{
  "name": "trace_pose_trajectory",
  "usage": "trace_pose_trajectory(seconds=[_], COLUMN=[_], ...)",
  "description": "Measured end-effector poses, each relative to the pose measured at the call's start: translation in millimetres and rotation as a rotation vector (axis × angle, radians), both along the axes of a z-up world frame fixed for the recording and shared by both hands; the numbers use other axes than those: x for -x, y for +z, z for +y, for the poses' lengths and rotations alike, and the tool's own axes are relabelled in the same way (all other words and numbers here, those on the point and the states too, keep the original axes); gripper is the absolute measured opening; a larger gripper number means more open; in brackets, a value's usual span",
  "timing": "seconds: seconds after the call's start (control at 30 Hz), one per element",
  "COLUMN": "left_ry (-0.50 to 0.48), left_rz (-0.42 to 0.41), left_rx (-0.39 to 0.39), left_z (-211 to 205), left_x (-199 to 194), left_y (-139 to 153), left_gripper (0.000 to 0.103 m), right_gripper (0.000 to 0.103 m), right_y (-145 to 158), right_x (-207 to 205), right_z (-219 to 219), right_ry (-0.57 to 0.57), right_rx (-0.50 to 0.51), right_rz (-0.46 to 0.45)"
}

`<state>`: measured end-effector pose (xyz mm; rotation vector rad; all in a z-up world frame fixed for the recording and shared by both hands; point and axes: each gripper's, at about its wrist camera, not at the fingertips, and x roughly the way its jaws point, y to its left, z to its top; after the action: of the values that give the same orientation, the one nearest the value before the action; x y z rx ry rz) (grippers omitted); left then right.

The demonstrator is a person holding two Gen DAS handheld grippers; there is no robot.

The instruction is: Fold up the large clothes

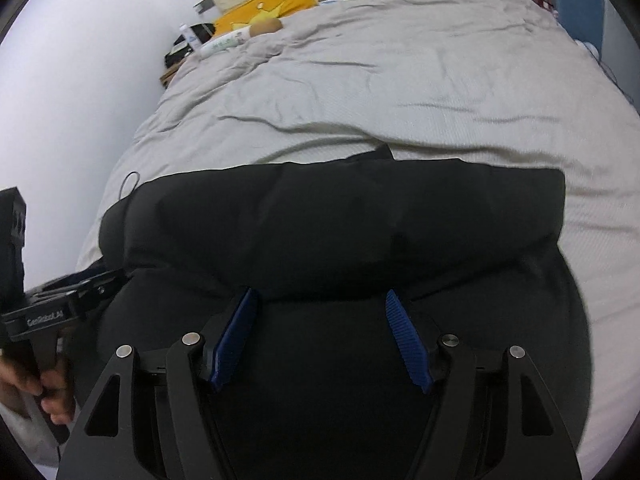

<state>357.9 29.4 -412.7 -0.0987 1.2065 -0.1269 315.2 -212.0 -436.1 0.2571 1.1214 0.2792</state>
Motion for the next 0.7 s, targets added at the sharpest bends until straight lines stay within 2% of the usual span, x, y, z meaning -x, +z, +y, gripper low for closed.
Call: trace_pose_trajectory(seconds=[0.1, 0.47, 0.57, 0.7], left_ry=[-0.01, -0.02, -0.02, 0.021], left_rz=[-0.004, -0.029, -0.016, 0.005], left_rx=[-0.022, -0.085, -0.086, -0.032], left_z=[-4, -13, -15, -1], left_x=[-2, -9, -7, 4], left_y=[-12, -39, -33, -18], left_gripper=[0.09, 0.093, 0.093, 0.093], right_gripper=[0.071, 0.075, 0.075, 0.074], right_y=[-15, -37, -31, -6], right_x=[-5, -13, -12, 6], right_z=[1, 12, 12, 5], right_ry=[0.016, 0.031, 0.04, 0.048], right_rx=[0.015, 0.102, 0.114, 0.088], right_rz=[0.008, 0.017, 0.04, 0.003])
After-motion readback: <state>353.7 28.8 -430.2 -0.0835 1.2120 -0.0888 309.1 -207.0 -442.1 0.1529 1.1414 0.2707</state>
